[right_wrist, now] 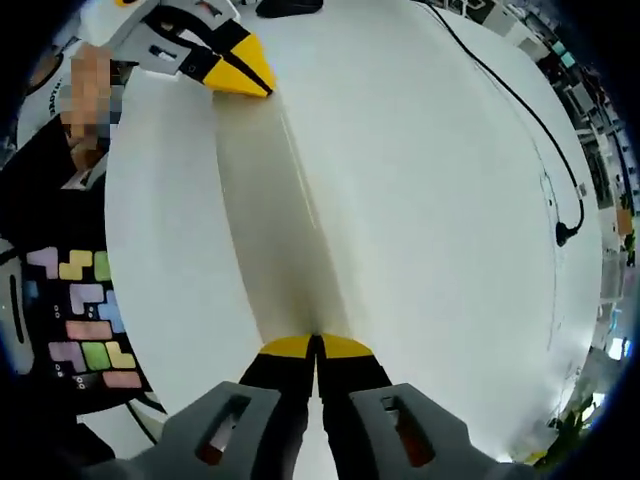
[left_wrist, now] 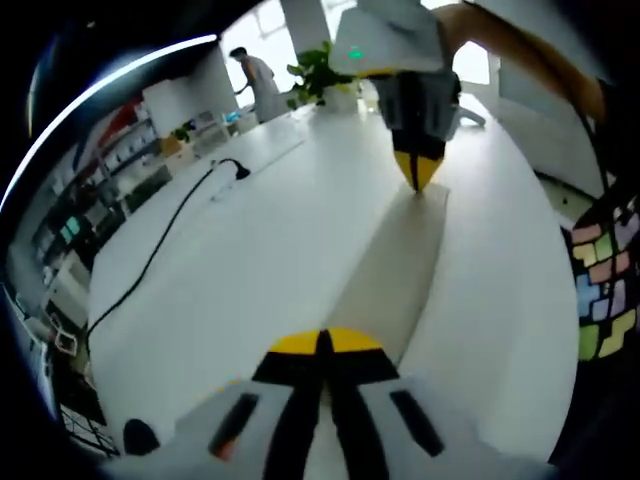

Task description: Arrange the utensils inside the cutlery case until each visible utensil rests in its matching compartment.

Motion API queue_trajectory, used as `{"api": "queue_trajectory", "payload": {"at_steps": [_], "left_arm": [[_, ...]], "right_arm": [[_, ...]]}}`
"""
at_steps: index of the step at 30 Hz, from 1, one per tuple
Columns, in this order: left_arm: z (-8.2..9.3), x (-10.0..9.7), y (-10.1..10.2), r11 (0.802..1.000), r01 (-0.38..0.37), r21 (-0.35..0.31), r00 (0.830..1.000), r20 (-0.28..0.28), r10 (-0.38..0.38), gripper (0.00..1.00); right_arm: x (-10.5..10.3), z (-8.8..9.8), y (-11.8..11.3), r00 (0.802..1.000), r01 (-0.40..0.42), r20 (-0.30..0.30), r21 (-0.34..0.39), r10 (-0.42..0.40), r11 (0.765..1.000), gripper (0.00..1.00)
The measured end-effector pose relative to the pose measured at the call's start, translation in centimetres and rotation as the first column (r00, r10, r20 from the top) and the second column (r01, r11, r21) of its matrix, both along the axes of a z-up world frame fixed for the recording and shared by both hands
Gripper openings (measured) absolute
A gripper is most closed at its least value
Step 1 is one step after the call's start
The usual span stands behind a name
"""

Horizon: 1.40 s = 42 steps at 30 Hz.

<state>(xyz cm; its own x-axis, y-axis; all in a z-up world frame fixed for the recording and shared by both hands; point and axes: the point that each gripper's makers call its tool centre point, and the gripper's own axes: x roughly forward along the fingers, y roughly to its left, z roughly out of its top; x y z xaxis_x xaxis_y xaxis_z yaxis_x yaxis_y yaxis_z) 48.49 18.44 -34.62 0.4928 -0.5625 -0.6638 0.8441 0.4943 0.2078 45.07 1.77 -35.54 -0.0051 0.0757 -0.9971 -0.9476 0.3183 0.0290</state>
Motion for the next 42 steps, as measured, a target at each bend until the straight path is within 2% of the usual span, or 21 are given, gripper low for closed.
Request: {"api": "queue_trajectory", "payload": {"at_steps": [1, 3, 7, 12, 23, 27, 28, 31, 33, 36, 41, 42], "left_arm": [[0.0, 0.0, 0.0, 1.0, 0.002, 0.007, 1.0, 0.001, -0.002, 0.0], [0.0, 0.0, 0.0, 1.0, 0.002, 0.019, 1.0, 0.002, -0.002, 0.0], [0.0, 0.0, 0.1, 1.0, 0.002, 0.029, 1.0, 0.0, -0.002, 0.0], [0.0, 0.0, 0.1, 1.0, 0.001, 0.022, 1.0, -0.016, 0.0, 0.0], [-0.1, -0.1, 0.1, 1.0, 0.003, 0.019, 1.0, -0.007, -0.003, 0.0], [0.0, -0.1, 0.1, 1.0, 0.002, 0.005, 1.0, -0.018, -0.002, 0.0], [0.0, -0.1, 0.1, 1.0, 0.002, 0.001, 1.0, -0.02, -0.002, 0.0], [-0.3, -0.1, 0.1, 1.0, 0.004, 0.006, 1.0, -0.019, -0.004, 0.0], [-0.4, -0.1, 0.1, 1.0, 0.005, 0.015, 1.0, -0.016, -0.004, 0.0], [-0.5, 0.0, 0.0, 1.0, 0.006, 0.03, 1.0, -0.018, -0.005, 0.0], [-0.6, 0.1, -0.1, 0.997, 0.02, 0.069, 1.0, -0.024, -0.018, 0.0], [-0.6, 0.1, -0.2, 0.996, 0.029, 0.084, 0.999, -0.021, -0.027, 0.0]], "right_arm": [[-0.5, 0.1, 0.1, 0.999, 0.032, -0.029, 0.022, -0.032, 0.999, 0.0], [-0.9, 0.2, -0.2, 0.999, 0.019, -0.034, 0.025, -0.018, 1.0, 0.0], [-1.5, -0.1, -0.9, 0.999, 0.002, -0.034, -0.002, -0.002, 1.0, 0.0], [-1.4, -0.1, -0.9, 1.0, 0.021, -0.02, 0.008, -0.021, 1.0, 0.0], [-1.4, -0.3, -0.8, 1.0, -0.007, -0.02, -0.067, 0.006, 0.998, 0.0], [-1.1, -0.3, -1.0, 0.999, 0.014, -0.033, -0.048, -0.015, 0.999, 0.0], [-1.0, -1.0, -0.4, 0.999, 0.02, -0.026, 0.001, -0.02, 1.0, 0.0], [-2.3, -0.6, -0.5, 0.999, 0.009, -0.032, -0.018, -0.01, 1.0, 0.0], [-2.0, -0.7, -0.4, 1.0, 0.008, -0.017, 0.009, -0.007, 1.0, 0.0], [-1.6, -0.7, -0.8, 0.997, 0.062, -0.037, 0.034, -0.061, 0.997, 0.0], [-1.4, -0.7, -1.0, 0.997, 0.07, -0.039, 0.015, -0.069, 0.997, 0.0], [-0.6, 0.2, -1.2, 0.973, 0.074, -0.219, 0.027, -0.066, 0.997, 0.0]]}}
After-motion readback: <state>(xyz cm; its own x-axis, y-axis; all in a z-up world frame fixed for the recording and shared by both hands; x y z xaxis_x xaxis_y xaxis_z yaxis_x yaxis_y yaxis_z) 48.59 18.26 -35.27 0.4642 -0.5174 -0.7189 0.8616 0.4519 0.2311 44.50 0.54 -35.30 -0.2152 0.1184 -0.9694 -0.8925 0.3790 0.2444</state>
